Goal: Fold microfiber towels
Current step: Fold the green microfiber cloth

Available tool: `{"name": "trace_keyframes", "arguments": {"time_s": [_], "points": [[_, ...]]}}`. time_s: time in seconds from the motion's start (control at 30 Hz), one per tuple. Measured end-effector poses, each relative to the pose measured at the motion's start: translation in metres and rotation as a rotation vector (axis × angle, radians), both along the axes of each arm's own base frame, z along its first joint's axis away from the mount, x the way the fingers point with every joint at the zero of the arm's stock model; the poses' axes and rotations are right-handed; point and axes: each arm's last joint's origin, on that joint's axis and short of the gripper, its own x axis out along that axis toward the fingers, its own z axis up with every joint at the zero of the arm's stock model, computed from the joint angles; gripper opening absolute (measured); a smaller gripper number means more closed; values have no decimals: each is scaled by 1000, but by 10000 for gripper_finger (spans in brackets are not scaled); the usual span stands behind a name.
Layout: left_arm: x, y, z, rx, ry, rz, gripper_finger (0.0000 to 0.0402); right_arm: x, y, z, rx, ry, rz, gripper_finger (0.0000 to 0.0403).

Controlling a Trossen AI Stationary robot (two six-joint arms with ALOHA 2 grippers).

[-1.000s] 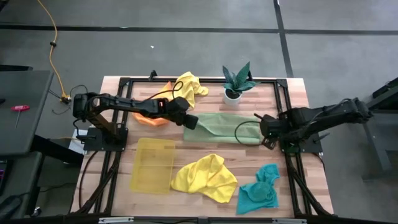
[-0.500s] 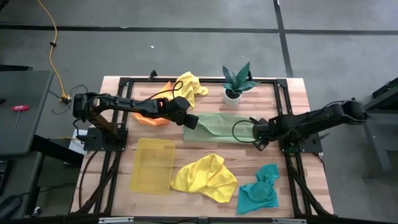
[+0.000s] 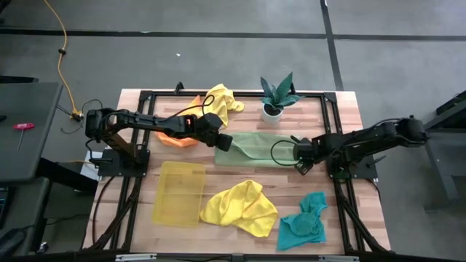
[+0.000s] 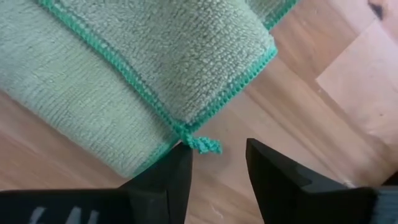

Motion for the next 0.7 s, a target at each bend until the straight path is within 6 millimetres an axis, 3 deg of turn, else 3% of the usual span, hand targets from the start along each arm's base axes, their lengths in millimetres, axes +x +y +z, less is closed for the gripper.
{"name": "trace_keyframes", "arguments": {"time_s": [0.1,0.3,0.43,0.7], "points": [[0,0,0,0,0,0,1,0,-1,0,0,3,4,108],[0,0,0,-13,-3,7,1,0,0,0,26,-1,1,10],[0,1,0,-38,-11,-9,1,4,1,11,59,2,5,11],[-4,11,0,-44,-15,-6,1,26,-2,58,18,-73,81,1]]}}
